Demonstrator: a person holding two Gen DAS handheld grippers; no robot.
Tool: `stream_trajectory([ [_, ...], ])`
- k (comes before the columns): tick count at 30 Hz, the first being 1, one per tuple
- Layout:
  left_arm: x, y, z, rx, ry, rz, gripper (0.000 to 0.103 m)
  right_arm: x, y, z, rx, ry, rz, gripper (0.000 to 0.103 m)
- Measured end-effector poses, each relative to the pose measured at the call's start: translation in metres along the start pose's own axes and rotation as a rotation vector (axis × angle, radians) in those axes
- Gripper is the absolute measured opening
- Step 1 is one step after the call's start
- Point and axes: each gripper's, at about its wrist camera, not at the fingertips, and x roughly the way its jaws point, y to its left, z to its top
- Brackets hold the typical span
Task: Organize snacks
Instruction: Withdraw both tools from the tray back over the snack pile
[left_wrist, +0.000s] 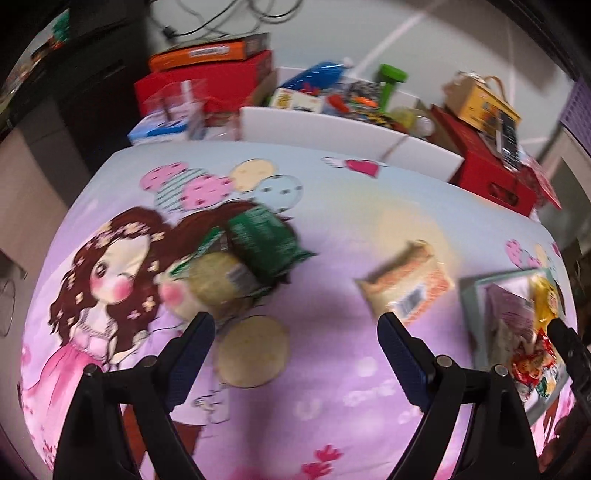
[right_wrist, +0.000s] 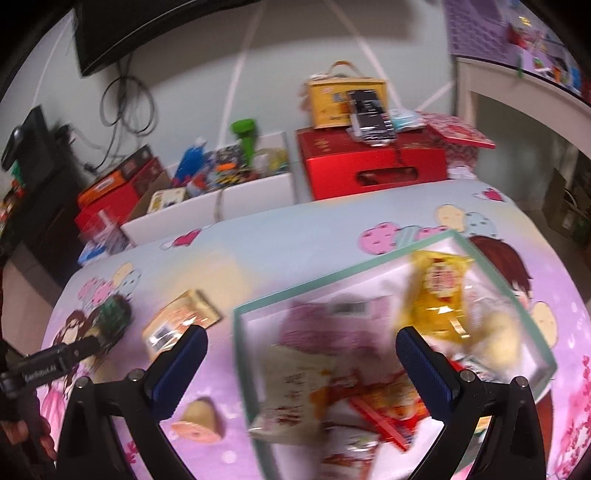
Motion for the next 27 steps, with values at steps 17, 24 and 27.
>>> stream_trajectory([
  [17,0.005,0.044,-0.023,-0.103,0.074,0.009,0.090,0.024,0.086,-0.045,-0.184,0.140,0.098,0.103],
  [24,0.018,0.042,-0.036,-0.099,0.130,0.010,0.090,0.032,0.099,-0.064,-0.222,0.199,0.094,0.103],
  [27,0.022,0.044,-0.035,-0.107,0.136,0.011,0.090,0.033,0.101,-0.068,-0.228,0.206,0.088,0.102],
])
